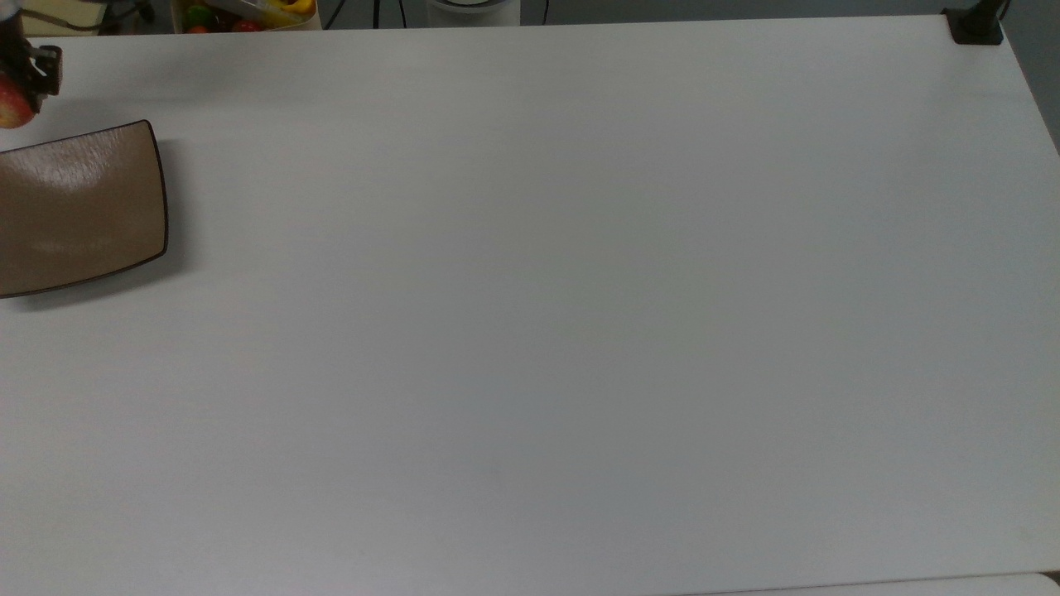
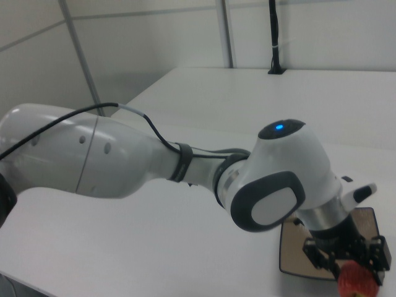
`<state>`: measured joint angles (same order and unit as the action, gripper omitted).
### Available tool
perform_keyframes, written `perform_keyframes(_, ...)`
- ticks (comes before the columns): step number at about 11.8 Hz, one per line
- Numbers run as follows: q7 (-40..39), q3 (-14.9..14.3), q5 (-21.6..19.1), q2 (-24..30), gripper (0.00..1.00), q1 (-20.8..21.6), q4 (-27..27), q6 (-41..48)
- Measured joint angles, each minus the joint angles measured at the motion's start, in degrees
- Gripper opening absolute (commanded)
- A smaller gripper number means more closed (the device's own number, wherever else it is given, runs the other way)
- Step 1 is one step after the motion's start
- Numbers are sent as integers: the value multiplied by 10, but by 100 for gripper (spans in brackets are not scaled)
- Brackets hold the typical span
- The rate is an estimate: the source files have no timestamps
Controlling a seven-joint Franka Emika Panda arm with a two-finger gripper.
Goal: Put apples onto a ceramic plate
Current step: 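Lift the apple and lower it onto the center of the plate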
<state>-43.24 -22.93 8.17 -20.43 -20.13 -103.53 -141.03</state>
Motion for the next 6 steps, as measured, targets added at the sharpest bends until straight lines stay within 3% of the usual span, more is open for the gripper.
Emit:
perform_keyframes(2,0,14,-62,12,69,-1,14,3)
perform_keyframes(3,0,18,-89,10,74,0,25,3)
perform_keyframes(4,0,21,-111,6,100,1,34,4)
perform_keyframes(6,5,25,-142,-7,100,14,51,4)
